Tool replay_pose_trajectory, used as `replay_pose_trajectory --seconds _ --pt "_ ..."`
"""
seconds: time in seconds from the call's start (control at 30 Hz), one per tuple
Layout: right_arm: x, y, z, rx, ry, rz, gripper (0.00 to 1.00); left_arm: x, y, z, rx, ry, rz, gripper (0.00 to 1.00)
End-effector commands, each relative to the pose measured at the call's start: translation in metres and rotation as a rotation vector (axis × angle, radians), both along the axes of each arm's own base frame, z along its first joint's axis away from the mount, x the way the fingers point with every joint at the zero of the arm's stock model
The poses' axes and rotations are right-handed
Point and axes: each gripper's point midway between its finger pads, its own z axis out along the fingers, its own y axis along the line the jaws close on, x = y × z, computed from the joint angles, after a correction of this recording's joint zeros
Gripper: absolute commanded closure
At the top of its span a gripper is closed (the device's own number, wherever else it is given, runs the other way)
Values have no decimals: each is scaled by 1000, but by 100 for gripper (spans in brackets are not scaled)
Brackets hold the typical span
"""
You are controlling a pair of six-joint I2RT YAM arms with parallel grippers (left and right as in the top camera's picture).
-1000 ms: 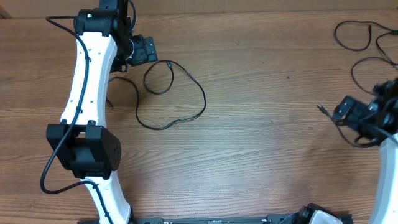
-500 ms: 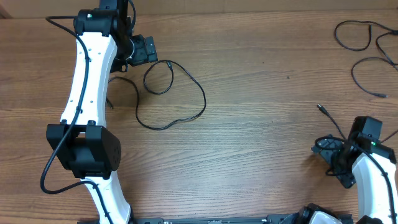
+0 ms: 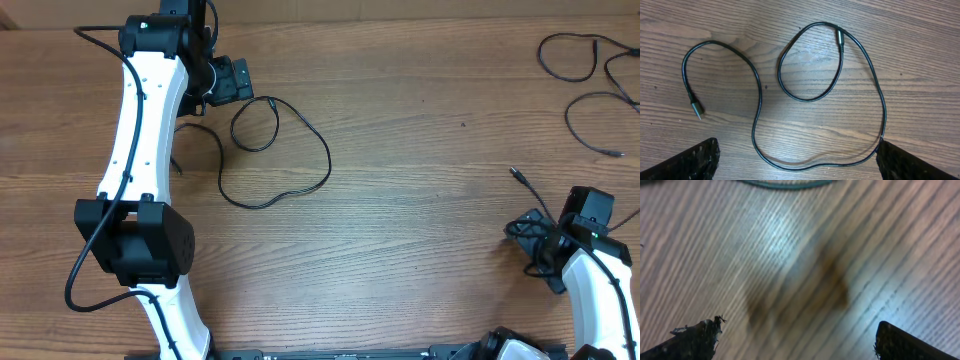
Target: Untangle cables
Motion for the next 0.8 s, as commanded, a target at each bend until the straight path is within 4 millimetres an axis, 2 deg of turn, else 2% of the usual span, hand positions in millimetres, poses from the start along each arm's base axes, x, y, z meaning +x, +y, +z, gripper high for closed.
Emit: replay_pose_trajectory --seconds 0.0,0.43,0.77 --pt "-2 -3 -9 -5 27 -15 0 2 -4 11 -9 -29 6 1" --pt "11 -9 -51 25 85 -15 0 2 -4 11 -9 -29 6 0" --pt "27 -25 -48 -47 30 -14 0 2 -4 11 -9 -30 6 0"
